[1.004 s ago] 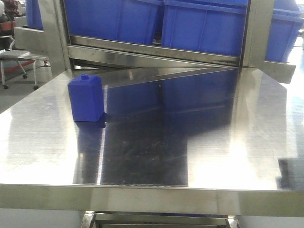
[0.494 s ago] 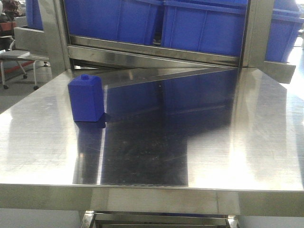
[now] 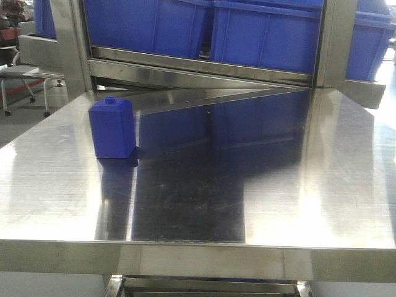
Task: Pick and sort blue part to right shelf
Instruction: 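Move the left gripper toward the remaining blue part, then lower the left gripper over the blue part and close it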
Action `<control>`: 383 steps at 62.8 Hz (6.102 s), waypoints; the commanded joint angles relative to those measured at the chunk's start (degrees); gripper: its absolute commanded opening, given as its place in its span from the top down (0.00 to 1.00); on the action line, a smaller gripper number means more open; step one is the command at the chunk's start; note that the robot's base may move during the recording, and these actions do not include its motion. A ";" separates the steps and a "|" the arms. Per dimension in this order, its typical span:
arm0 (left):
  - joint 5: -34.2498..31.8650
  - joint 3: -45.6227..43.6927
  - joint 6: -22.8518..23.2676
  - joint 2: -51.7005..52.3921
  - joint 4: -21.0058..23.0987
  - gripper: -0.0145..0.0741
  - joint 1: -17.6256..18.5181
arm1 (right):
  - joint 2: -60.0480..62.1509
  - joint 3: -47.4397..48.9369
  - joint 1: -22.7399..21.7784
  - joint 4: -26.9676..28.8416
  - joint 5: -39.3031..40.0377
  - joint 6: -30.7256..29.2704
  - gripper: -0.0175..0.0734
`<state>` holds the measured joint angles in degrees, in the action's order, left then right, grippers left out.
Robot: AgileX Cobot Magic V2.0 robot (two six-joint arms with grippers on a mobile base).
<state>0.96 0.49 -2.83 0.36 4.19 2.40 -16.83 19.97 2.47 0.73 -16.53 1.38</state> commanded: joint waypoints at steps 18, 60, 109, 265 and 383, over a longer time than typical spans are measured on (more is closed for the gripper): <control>-4.92 1.26 0.02 1.29 0.07 0.69 0.46 | -0.27 1.62 -0.18 -0.09 5.29 -0.32 0.33; -4.92 1.26 0.02 1.29 0.07 0.69 0.46 | -0.27 1.62 -0.18 -0.09 5.29 -0.32 0.33; -1.41 -11.96 1.90 -19.09 0.07 0.69 5.27 | -0.27 1.62 -0.18 -0.09 5.29 -0.32 0.33; 59.78 -90.82 24.05 -101.47 -4.19 0.13 22.56 | -0.27 1.62 -0.18 -0.09 5.29 -0.32 0.33; 61.81 -90.85 24.05 -103.78 -5.10 0.46 24.20 | -0.27 1.62 -0.18 -0.09 5.29 -0.32 0.33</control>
<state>63.15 -88.47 20.56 -108.77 -1.18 26.29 -16.83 19.97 2.47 0.73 -16.53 1.25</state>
